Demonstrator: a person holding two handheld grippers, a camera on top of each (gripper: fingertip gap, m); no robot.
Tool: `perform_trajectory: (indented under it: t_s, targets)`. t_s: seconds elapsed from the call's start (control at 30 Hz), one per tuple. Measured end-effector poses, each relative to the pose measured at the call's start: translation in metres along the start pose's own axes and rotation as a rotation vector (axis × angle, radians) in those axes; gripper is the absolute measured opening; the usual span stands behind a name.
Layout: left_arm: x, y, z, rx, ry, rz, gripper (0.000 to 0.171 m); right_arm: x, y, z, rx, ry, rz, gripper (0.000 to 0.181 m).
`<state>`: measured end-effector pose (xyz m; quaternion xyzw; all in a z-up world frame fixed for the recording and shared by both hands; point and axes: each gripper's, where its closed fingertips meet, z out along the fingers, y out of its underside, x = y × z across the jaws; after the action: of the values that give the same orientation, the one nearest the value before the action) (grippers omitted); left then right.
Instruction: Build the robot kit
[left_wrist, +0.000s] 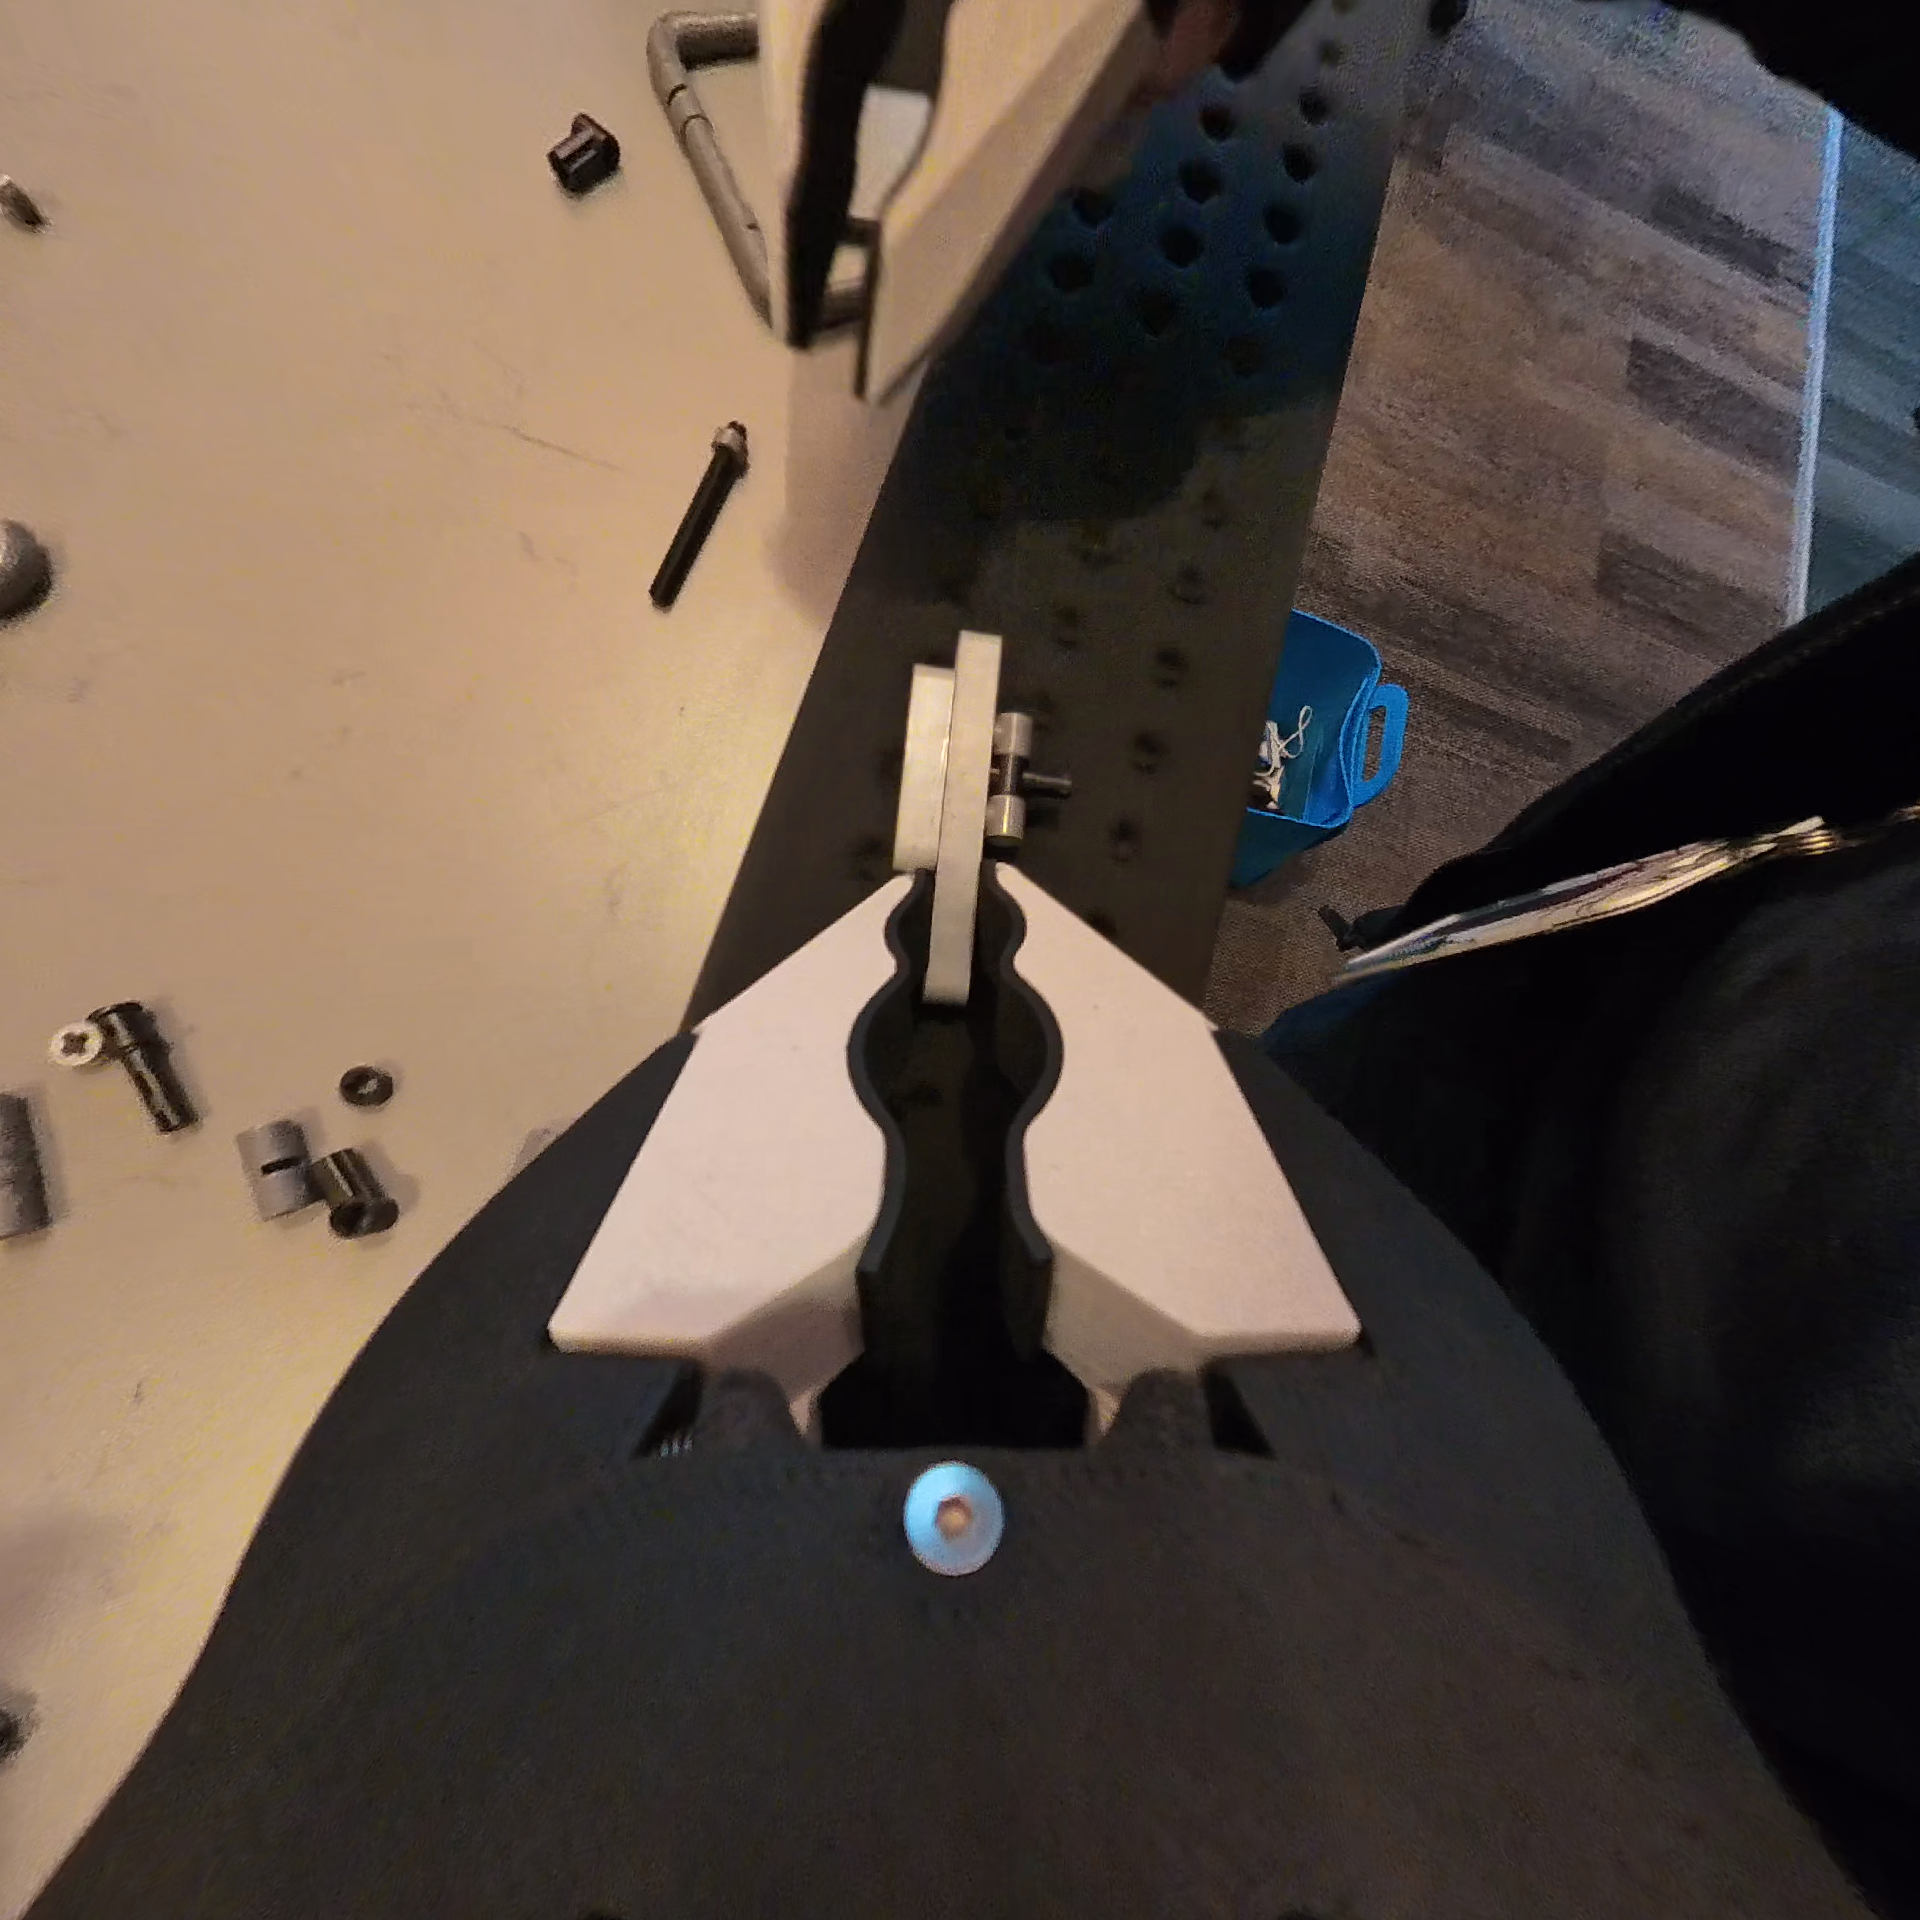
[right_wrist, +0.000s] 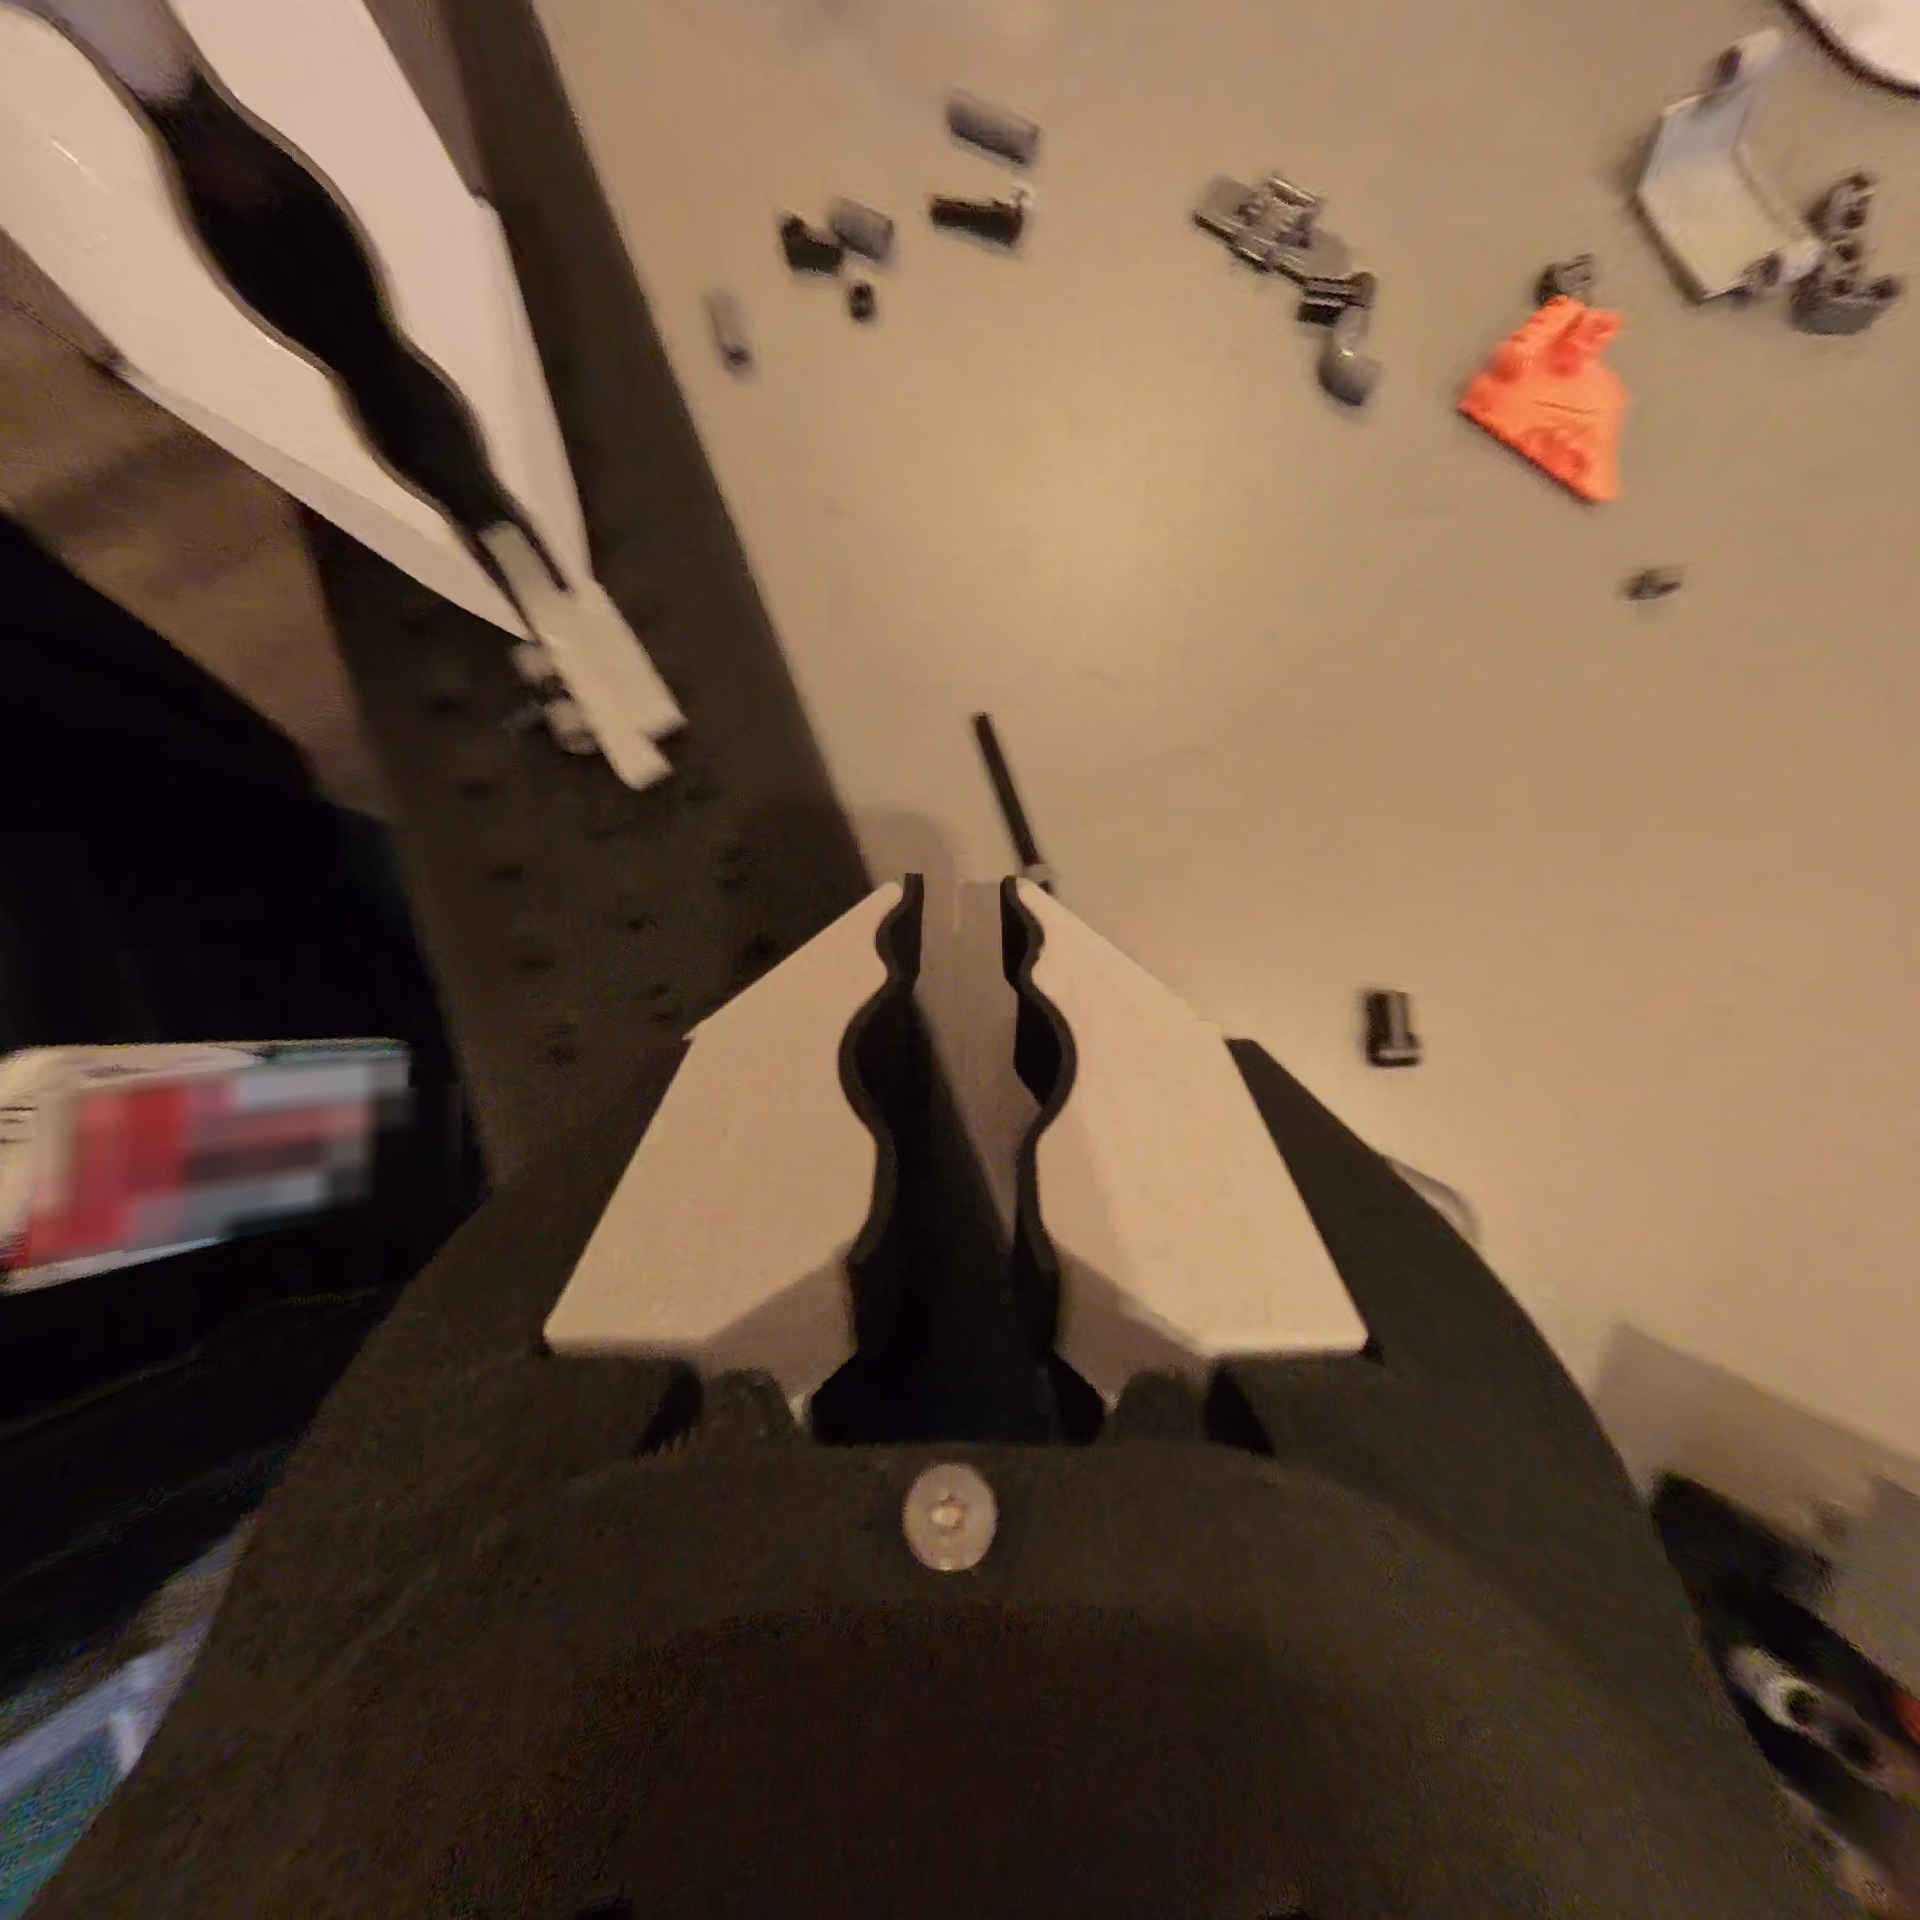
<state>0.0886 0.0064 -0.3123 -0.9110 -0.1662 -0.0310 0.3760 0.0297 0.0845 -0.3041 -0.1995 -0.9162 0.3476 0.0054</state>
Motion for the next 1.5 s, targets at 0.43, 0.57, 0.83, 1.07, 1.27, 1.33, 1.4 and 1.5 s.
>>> perform_trajectory:
  t_s: [0.43,0.57,0.83,1.07,1.27,1.33,1.4,1.5]
  targets:
    - [-0.005,0.003,-0.002,0.015,0.037,-0.011,0.007,0.018,0.013,0.028,-0.098,-0.012,-0.120,0.003]
    - [-0.005,0.002,-0.002,0.026,0.043,-0.019,0.007,0.005,0.008,0.015,-0.054,-0.085,-0.127,0.003]
    - [-0.006,0.001,0.000,0.029,0.035,-0.007,0.007,-0.050,0.011,-0.018,-0.105,-0.220,-0.286,0.002]
    - [-0.006,0.000,0.001,-0.015,0.007,0.033,0.007,-0.054,0.014,-0.002,-0.161,-0.209,-0.315,0.002]
    - [-0.006,-0.001,0.003,-0.032,-0.009,0.051,0.008,-0.056,0.015,0.003,-0.171,-0.217,-0.334,0.002]
    - [-0.006,-0.001,0.003,-0.026,0.000,0.040,0.008,-0.056,0.015,0.004,-0.164,-0.224,-0.330,0.002]
    - [-0.006,-0.001,0.003,-0.028,-0.001,0.046,0.008,-0.056,0.015,0.004,-0.159,-0.228,-0.327,0.002]
    - [-0.007,-0.001,0.003,-0.037,-0.009,0.057,0.007,-0.056,0.014,0.005,-0.174,-0.226,-0.323,0.002]
